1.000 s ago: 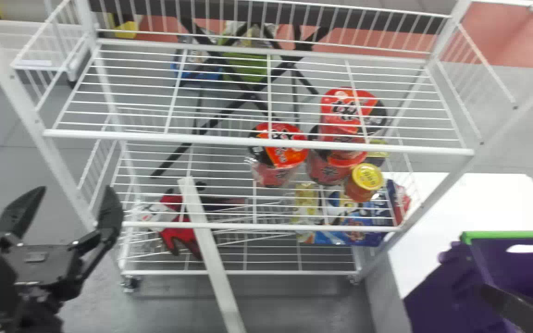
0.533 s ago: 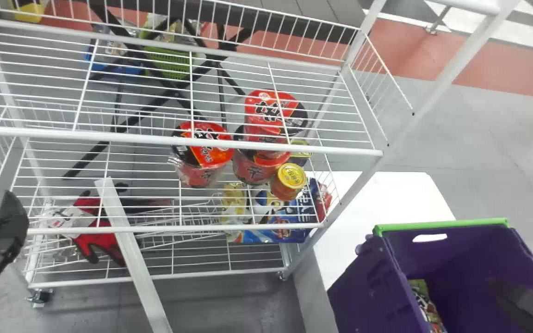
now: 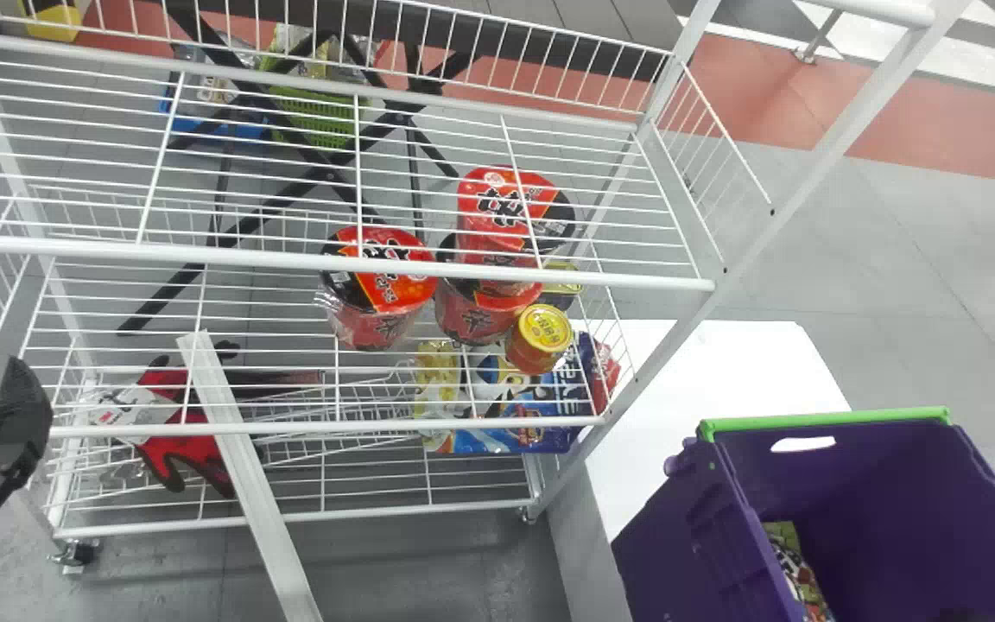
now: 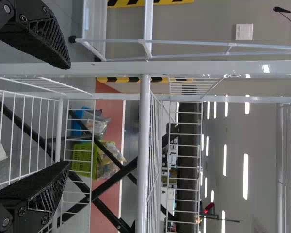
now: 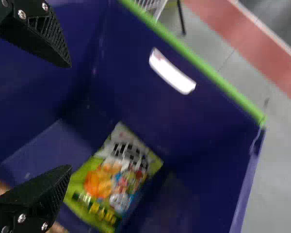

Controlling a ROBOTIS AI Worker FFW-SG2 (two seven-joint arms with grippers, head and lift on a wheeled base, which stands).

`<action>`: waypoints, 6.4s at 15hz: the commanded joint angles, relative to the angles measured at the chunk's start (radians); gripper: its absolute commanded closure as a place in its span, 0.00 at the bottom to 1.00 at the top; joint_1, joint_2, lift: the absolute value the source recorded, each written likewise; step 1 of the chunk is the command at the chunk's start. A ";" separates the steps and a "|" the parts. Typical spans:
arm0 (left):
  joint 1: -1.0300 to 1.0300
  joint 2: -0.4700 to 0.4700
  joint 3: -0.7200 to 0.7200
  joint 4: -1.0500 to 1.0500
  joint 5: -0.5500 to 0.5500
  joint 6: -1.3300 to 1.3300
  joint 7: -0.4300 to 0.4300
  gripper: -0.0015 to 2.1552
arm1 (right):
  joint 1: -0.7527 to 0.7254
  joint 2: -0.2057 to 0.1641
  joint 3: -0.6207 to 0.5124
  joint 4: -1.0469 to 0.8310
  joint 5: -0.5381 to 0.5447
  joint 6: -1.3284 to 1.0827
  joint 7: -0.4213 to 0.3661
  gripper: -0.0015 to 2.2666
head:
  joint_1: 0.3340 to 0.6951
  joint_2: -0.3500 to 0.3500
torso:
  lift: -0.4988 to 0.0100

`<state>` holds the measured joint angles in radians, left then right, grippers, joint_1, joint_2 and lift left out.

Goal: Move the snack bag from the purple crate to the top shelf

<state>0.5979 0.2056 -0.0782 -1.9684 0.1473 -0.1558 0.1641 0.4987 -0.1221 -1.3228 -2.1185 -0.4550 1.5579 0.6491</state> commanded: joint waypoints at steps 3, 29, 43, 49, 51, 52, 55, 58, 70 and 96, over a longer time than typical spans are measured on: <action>-0.003 0.003 0.001 0.008 0.006 -0.014 0.000 0.06 | -0.009 -0.096 0.122 0.189 0.113 0.014 -0.078 0.03 | 1.00 0.00 | 0.09; -0.027 0.026 -0.012 0.079 0.041 -0.130 -0.006 0.06 | -0.175 -0.360 0.594 0.927 0.473 -0.301 -0.345 0.02 | 1.00 0.00 | 0.09; -0.047 0.026 0.020 0.079 0.041 -0.216 0.011 0.06 | -0.197 -0.337 0.666 1.129 0.522 -0.586 -0.327 0.01 | 1.00 0.00 | 0.09; -0.058 0.026 0.017 0.102 0.041 -0.241 0.011 0.06 | -0.201 -0.312 0.671 1.171 0.521 -0.724 -0.313 0.01 | 1.00 0.00 | 0.09; -0.064 0.026 0.015 0.117 0.041 -0.253 0.011 0.06 | -0.197 -0.292 0.649 1.174 0.499 -0.776 -0.286 0.01 | 1.00 0.00 | 0.09; -0.067 0.026 0.015 0.120 0.040 -0.253 0.012 0.06 | -0.192 -0.286 0.637 1.175 0.486 -0.788 -0.276 0.01 | 1.00 0.00 | 0.09; -0.067 0.026 0.017 0.120 0.040 -0.259 0.012 0.06 | -0.183 -0.274 0.605 1.174 0.483 -0.804 -0.269 0.01 | 1.00 0.00 | 0.09; -0.070 0.026 0.015 0.134 0.040 -0.271 0.012 0.06 | -0.175 -0.263 0.606 1.183 0.499 -0.844 -0.270 0.01 | 1.00 0.00 | 0.09; -0.075 0.025 0.011 0.154 0.040 -0.299 0.012 0.06 | -0.164 -0.238 0.619 1.221 0.561 -0.963 -0.290 0.02 | 1.00 0.00 | 0.09; -0.067 0.029 0.011 0.138 0.034 -0.290 0.017 0.06 | -0.071 -0.142 0.419 0.781 0.450 -0.460 -0.151 0.99 | 1.00 0.00 | 0.09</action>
<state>0.5310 0.2344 -0.0675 -1.8285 0.1823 -0.4486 0.1810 0.4146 -0.2706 -0.8774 -1.2806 -0.0037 1.0350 0.4939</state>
